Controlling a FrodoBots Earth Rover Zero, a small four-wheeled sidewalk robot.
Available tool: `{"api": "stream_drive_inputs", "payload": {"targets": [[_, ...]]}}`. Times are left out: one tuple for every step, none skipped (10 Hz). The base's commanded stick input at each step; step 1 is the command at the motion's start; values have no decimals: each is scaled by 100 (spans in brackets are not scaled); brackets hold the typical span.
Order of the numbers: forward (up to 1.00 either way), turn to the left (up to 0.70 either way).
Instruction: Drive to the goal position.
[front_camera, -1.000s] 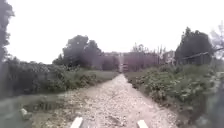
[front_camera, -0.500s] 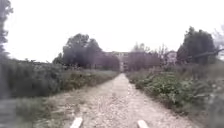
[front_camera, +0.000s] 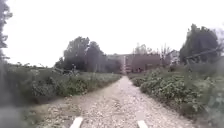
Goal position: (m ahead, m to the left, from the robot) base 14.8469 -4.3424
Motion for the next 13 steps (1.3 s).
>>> {"api": "stream_drive_inputs", "payload": {"targets": [[70, -10], [70, -22], [70, -31], [70, -35], [70, -20], [70, -3], [70, 0], [70, 0], [70, 0], [70, 0], [70, 0], [70, 0], [70, 0]]}}
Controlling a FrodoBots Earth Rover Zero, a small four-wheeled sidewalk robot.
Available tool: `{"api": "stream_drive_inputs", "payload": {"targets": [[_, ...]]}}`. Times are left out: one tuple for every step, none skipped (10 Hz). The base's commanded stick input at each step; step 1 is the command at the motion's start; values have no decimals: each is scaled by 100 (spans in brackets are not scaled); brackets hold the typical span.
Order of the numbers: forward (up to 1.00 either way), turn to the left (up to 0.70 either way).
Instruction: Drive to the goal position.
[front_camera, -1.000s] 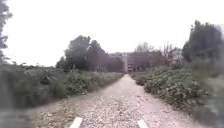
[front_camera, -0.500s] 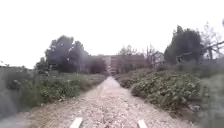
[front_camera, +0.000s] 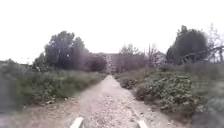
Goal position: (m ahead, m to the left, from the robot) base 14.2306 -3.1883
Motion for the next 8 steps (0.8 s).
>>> {"api": "stream_drive_inputs", "payload": {"targets": [[70, 0], [70, 0], [70, 0], [70, 0], [70, 0], [70, 0], [70, 0], [70, 0]]}}
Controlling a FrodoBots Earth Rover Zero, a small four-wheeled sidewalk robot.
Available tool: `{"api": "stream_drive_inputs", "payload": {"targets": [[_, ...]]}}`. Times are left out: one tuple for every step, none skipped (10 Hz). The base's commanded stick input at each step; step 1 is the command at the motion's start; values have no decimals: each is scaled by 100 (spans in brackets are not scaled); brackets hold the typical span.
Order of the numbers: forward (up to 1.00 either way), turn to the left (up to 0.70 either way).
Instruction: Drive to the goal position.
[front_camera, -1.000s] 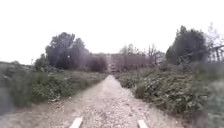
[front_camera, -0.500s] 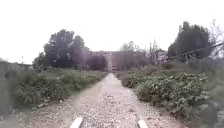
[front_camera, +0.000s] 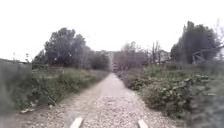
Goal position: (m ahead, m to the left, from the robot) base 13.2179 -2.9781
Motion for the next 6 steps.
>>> {"api": "stream_drive_inputs", "payload": {"targets": [[70, 0], [70, 0], [70, 0], [70, 0], [70, 0], [70, 0]]}}
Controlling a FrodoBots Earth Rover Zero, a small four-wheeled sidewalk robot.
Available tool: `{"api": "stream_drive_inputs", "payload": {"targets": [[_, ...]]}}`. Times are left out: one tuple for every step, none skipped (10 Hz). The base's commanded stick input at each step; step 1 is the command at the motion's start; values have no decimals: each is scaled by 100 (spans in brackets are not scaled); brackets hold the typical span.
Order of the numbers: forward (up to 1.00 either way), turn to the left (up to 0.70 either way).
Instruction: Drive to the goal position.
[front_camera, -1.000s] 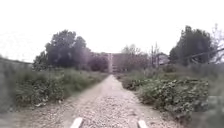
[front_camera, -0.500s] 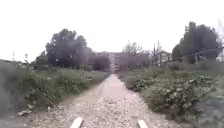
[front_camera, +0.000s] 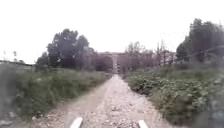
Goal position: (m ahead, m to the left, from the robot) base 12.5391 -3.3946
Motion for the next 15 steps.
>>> {"api": "stream_drive_inputs", "payload": {"targets": [[70, 0], [70, 0], [70, 0], [70, 0], [70, 0], [70, 0], [70, 0], [70, 0], [70, 0], [70, 0], [70, 0], [70, -35], [70, -35], [70, -19], [70, 0]]}}
